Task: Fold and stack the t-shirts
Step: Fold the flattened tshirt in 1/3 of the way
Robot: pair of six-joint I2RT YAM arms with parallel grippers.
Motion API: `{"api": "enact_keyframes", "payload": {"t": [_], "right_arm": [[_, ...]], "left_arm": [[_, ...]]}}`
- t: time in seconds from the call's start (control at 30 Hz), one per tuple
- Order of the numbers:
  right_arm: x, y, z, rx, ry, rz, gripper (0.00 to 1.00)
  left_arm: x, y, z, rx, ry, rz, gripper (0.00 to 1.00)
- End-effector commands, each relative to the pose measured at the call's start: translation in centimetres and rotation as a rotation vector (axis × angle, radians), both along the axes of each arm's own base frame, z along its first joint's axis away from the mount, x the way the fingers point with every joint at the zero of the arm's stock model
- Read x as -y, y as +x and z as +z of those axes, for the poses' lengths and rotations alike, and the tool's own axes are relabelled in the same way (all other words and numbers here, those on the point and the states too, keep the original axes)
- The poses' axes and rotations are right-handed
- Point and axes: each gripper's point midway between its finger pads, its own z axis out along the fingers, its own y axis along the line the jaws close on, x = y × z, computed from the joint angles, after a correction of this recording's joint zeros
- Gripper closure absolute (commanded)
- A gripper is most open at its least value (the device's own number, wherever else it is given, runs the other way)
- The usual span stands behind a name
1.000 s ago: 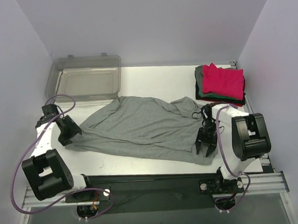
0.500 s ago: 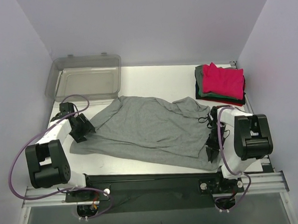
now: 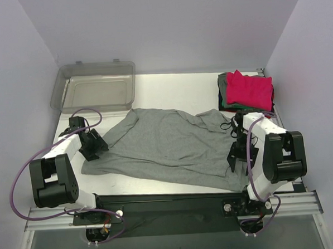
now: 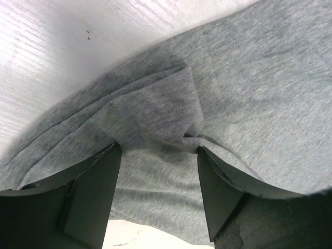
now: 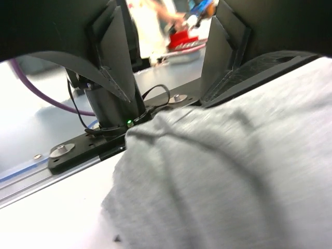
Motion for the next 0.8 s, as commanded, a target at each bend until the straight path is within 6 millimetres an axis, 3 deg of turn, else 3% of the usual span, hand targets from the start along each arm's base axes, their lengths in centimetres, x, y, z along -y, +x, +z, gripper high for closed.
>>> {"api": "enact_keyframes", "payload": {"t": [0.0,0.17,0.3,0.57,0.77], "right_arm": [[-0.4,1.1,3.4,0.038,-0.037,0.083,0.46],[-3.8,3.2,3.6,0.091,0.043,0.149,0.45],[-5.7,3.0,1.7,0.080,0.125,0.137,0.45],[-6.8,0.6,-1.5,0.029,0.222,0.140,0.48],[-6.9,1.3,-2.9,0.051,0.227,0.145,0.55]], "left_arm": [[-0.1,2.1,2.5,0.102,0.021,-0.030,0.29],[0.1,3.2,3.6,0.135,0.030,-0.064,0.29],[0.4,3.7,4.0,0.146,0.023,-0.075,0.29],[0.7,3.6,4.2,0.149,0.019,-0.088,0.29],[0.7,3.3,4.7,0.154,0.027,-0.100,0.29]]}}
